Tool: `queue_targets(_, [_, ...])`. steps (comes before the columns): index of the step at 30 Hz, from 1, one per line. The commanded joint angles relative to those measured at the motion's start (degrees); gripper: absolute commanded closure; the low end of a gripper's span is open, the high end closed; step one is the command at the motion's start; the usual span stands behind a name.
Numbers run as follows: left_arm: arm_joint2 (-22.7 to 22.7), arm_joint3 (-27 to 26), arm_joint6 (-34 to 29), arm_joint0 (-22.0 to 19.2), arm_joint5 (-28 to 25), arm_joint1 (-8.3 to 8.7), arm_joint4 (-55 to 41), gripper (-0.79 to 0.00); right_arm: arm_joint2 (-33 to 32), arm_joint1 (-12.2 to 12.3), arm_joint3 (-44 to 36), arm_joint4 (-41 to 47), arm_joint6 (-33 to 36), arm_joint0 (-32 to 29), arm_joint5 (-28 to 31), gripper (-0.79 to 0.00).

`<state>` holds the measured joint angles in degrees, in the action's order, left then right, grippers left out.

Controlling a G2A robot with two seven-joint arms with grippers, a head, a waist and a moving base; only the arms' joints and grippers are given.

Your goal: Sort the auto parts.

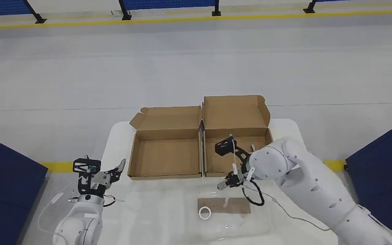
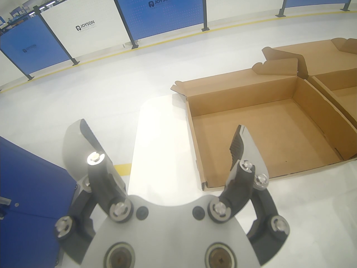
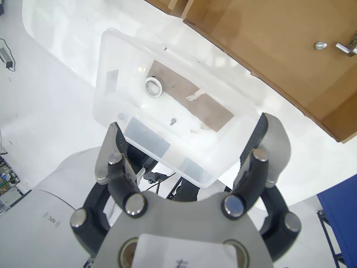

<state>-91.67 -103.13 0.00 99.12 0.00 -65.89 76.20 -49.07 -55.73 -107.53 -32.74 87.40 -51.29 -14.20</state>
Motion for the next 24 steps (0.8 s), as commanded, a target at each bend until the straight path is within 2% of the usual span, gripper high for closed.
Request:
queue_targets(1, [0.0,0.0,0.0,0.0,0.0,0.00,0.0,-0.785,1.1,0.2,-1.3,-1.4,0.6,-0.8,0.9,-0.785])
queue_targets(13, [0.0,0.0,0.0,0.0,0.0,0.00,0.0,-0.785,9.1,3.1,-4.8,-7.3,0.6,-1.3,3.7,-0.785])
queue_targets(24, [0.0,0.0,0.0,0.0,0.0,0.00,0.0,-0.785,9.9,3.2,-4.6,-7.6,-0.4,-2.0,4.9,-0.785])
